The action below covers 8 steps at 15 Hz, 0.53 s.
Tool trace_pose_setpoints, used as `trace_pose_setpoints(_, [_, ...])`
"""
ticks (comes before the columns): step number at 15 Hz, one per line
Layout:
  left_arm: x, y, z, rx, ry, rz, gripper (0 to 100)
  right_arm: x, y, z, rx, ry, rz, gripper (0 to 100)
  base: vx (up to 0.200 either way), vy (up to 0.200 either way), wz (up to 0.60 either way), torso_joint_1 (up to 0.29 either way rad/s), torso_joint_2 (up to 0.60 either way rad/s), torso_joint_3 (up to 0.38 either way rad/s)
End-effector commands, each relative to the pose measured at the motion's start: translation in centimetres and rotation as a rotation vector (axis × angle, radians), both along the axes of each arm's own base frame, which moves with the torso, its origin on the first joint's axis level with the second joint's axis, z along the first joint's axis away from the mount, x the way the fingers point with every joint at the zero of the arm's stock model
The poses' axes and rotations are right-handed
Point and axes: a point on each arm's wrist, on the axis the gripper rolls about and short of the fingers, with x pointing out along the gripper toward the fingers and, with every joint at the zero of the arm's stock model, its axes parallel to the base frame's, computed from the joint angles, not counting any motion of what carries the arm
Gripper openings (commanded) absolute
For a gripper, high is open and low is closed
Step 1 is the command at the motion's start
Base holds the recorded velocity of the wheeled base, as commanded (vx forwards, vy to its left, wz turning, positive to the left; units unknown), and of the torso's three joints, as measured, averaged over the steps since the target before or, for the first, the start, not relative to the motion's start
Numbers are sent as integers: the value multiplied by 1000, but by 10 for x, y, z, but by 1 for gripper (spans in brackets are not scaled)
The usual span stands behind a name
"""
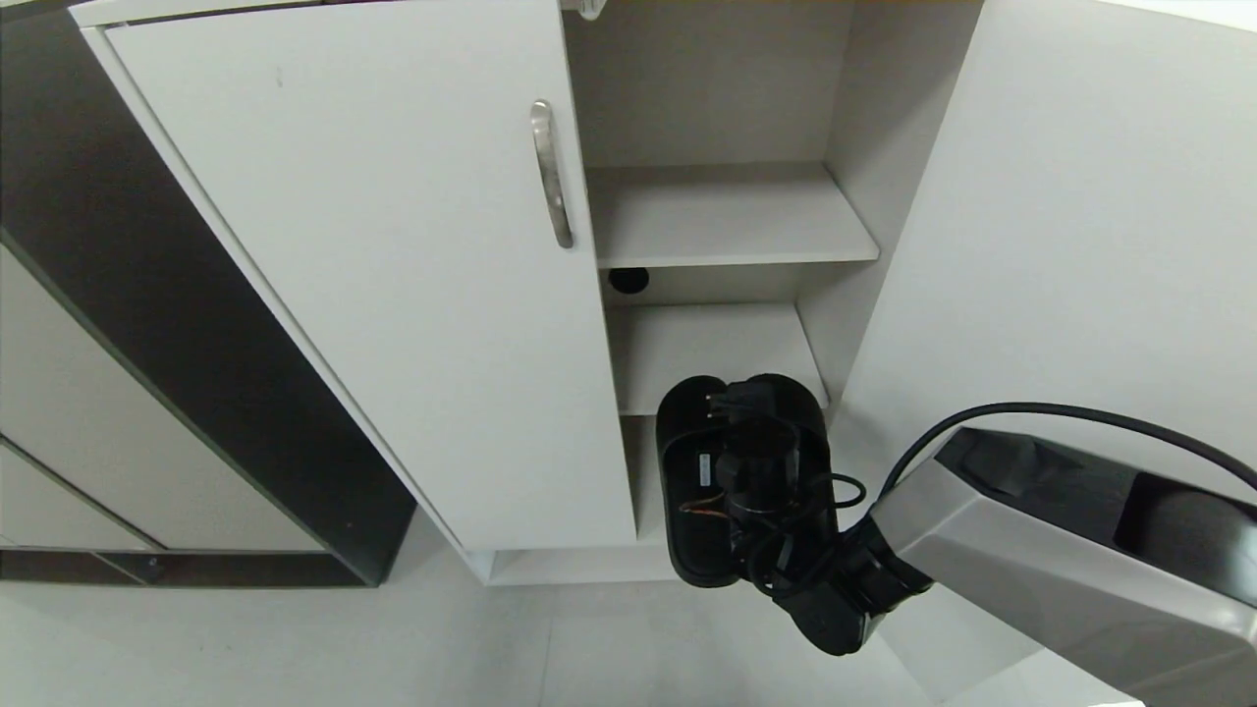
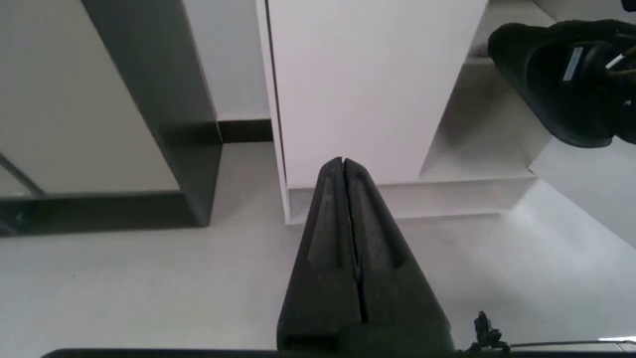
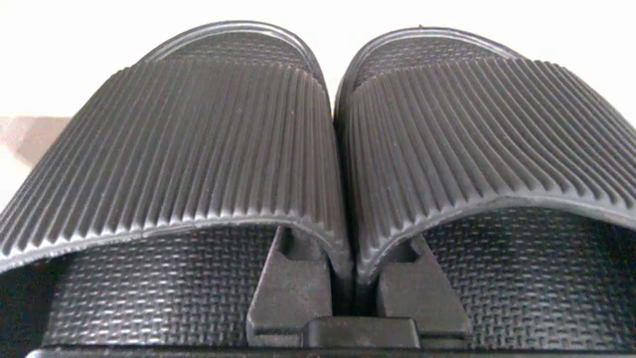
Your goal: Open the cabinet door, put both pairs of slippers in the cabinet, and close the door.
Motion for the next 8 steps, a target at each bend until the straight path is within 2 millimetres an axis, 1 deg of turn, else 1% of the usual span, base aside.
trace_pose_setpoints(1, [0,0,0,0,1,0,0,0,0,1,2,-3,0,0,200,0,0,2,2,2])
trace_pose_setpoints(7, [0,0,0,0,1,0,0,-1,0,1,4,-3,1,0,200,0,0,2,2,2])
trace_pose_setpoints(8, [0,0,0,0,1,-2,0,-1,1,2,5,-4,1,0,0,0,0,0,0,0])
